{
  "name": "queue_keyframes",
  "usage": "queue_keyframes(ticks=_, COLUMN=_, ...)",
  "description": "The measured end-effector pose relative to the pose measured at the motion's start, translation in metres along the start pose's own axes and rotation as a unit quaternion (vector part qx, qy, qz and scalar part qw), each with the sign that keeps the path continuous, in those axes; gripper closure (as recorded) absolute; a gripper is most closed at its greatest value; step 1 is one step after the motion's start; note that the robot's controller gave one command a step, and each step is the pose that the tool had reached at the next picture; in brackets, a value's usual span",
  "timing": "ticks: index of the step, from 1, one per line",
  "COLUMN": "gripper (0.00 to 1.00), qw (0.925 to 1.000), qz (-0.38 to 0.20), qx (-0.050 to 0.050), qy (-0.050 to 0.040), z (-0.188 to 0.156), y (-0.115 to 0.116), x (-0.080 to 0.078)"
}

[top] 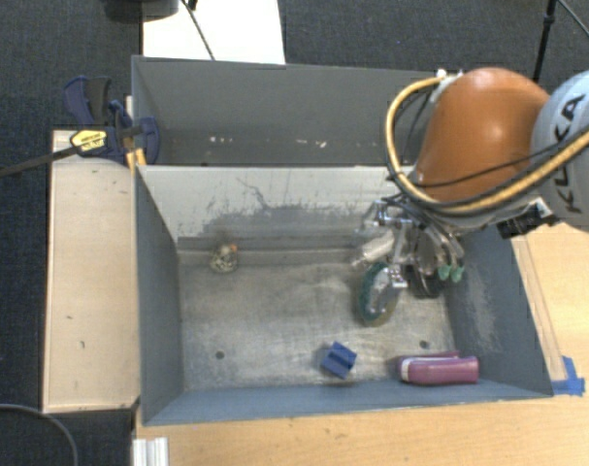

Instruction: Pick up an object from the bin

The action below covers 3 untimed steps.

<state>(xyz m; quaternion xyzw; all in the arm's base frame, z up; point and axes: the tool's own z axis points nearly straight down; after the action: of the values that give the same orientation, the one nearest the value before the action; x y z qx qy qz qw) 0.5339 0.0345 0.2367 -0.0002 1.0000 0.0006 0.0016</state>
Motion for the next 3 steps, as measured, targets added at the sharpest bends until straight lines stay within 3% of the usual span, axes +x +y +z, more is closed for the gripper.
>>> queue_keyframes(ticks=1, gripper=0.0, qw=0.9993, qz=0.038, qx=0.001, qy=0.0032, z=0.072, y=-0.057, x=-0.018)
queue_keyframes(ticks=2, gripper=0.0, qw=0.995, qz=0.1, qx=-0.001, qy=-0.0025, z=0.164, y=-0.07, x=-0.019)
queue_keyframes(ticks=3, gripper=1.0, qw=0.9951, qz=0.099, qx=-0.001, qy=-0.003, z=0.163, y=-0.07, x=-0.019)
